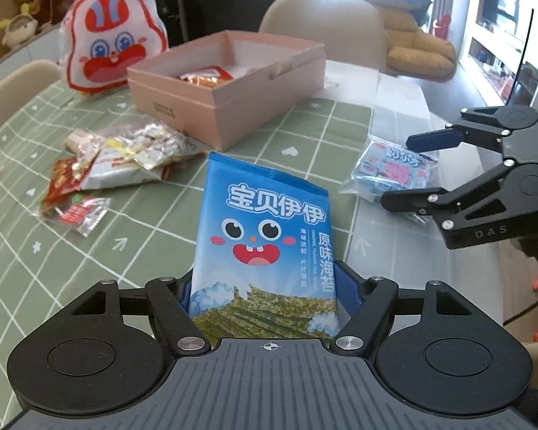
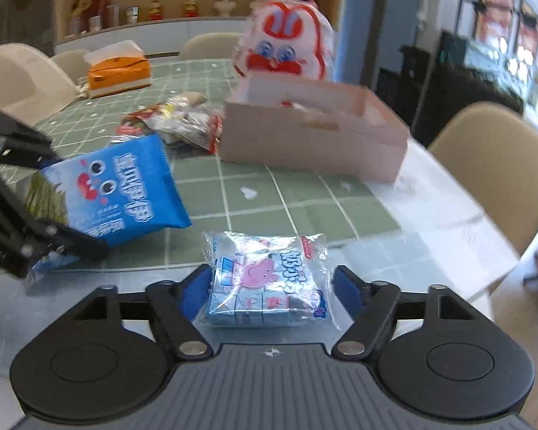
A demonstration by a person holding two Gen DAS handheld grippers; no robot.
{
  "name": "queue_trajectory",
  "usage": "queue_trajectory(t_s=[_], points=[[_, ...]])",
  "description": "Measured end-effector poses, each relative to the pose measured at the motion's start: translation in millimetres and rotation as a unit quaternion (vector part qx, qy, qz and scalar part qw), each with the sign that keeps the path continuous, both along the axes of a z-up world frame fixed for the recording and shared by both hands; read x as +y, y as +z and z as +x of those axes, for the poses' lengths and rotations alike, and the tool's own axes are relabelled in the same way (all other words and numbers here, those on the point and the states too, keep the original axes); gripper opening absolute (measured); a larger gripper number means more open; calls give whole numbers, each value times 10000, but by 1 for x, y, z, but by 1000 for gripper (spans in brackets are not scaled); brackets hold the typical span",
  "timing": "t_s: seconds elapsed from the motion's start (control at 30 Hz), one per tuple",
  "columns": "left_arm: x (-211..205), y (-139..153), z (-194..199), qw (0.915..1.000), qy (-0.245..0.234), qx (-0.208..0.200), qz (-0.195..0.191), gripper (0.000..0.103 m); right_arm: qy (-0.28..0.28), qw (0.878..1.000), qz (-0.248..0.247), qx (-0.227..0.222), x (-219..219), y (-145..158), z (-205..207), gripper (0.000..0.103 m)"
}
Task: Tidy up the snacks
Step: 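Lift the seaweed pack with the left tool while right carries candy toward the pink box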
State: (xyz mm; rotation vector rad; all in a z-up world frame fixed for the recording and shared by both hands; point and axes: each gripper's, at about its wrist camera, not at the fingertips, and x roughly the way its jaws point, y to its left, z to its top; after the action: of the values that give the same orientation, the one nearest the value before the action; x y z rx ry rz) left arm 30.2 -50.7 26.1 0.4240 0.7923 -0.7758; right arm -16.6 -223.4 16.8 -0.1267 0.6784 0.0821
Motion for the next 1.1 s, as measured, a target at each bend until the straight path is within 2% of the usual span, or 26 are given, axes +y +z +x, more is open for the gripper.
queue_trajectory(t_s=[0.17, 0.3, 0.4, 0.47, 0.53, 0.6, 0.67, 0.73, 0.8, 0.9, 0.93, 0.97, 1.03, 1.1], points=[[0, 15, -9, 9999, -11, -81, -135, 78, 215, 9993, -195, -222, 9, 22, -15, 72], [-2, 28, -16, 9995, -109, -99, -286, 78, 258, 9987, -170, -401, 7, 41, -23, 72], [-3, 60, -11, 9972, -130, -87, -726, 78, 197, 9976, -104, -651, -3, 67, -23, 72], [-5, 94, 2, 9925, 19, -458, -1135, 77, 94, 9959, -7, -897, -15, 95, -16, 72], [-9, 128, 23, 9828, 255, -791, -1650, 78, -83, 9934, 56, -1146, -28, 124, -2, 72], [-16, 152, 50, 9720, 484, -839, -2143, 78, -322, 9904, 161, -1336, -42, 153, 21, 72], [-34, 164, 87, 9658, 708, -709, -2393, 78, -572, 9877, 322, -1417, -59, 176, 50, 72], [-55, 154, 127, 9620, 945, -398, -2530, 79, -832, 9856, 418, -1410, -74, 185, 78, 72], [-76, 127, 163, 9637, 1017, 63, -2467, 80, -1038, 9855, 488, -1249, -87, 182, 108, 72], [-109, 58, 212, 9674, 990, 1072, -2069, 81, -1125, 9867, 652, -976, -101, 164, 142, 72], [-117, 39, 220, 9703, 1030, 1170, -1850, 81, -1141, 9872, 726, -850, -106, 155, 155, 72], [-123, 26, 224, 9741, 1052, 1116, -1662, 81, -1152, 9874, 789, -747, -109, 148, 165, 72], [-132, 20, 219, 9838, 772, 617, -1496, 78, -1123, 9878, 958, -493, -114, 131, 188, 72], [-133, 25, 215, 9857, 506, 444, -1546, 78, -1073, 9878, 1093, -283, -111, 115, 206, 72]])
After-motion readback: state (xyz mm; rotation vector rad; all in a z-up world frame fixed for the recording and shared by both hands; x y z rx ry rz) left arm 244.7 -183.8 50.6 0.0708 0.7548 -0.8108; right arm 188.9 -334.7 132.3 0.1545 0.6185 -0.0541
